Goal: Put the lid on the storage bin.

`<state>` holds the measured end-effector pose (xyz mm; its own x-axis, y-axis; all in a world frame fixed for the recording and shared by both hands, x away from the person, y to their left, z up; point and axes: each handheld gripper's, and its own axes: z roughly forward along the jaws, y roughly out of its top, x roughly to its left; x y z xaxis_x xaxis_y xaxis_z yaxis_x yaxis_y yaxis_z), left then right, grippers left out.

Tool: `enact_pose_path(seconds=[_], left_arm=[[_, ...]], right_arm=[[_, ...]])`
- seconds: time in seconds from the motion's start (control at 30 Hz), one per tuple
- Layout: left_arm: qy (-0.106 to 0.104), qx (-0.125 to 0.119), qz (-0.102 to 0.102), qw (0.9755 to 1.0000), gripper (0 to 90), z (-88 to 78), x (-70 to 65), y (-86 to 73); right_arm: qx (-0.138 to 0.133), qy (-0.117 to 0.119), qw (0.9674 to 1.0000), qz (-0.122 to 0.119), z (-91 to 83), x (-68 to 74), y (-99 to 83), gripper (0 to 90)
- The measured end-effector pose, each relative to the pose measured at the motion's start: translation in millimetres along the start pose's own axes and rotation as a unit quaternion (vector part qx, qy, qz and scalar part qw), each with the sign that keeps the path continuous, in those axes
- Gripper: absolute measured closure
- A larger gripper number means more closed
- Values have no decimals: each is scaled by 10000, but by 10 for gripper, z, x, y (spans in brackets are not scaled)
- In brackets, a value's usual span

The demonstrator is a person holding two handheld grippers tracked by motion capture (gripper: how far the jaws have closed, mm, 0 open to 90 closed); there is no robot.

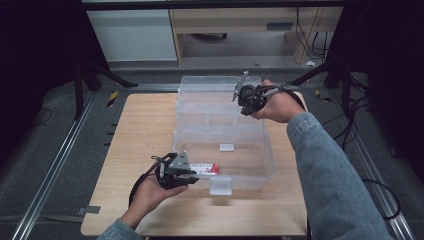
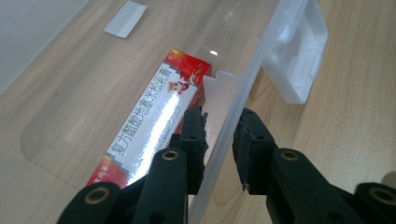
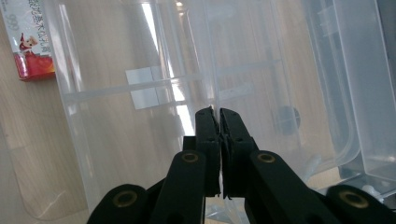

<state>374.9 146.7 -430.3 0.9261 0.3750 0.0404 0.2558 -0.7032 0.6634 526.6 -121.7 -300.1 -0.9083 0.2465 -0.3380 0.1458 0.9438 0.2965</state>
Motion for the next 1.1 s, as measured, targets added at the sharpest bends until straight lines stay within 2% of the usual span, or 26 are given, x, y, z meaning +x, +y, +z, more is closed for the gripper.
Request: enact_pose_path(seconds=[0.53,0.67,0.87,1.1], left_arm=[[52,32,-47,10000,729,6,-16,12],[62,51,-63,9999,729,8,-13,19],[71,57,-62,9999,727,19,-6,31],[75,55,-35,10000,725,22,-5,33]], right_arm=[[-338,-139,9993,-64,-283,357,-83,882],[-383,-127,9992,-77,-307,385,-98,882],[-382,-79,9992,-60,-292,348,-94,881],[-400,-118,9991,-108,-348,452,-114,884]])
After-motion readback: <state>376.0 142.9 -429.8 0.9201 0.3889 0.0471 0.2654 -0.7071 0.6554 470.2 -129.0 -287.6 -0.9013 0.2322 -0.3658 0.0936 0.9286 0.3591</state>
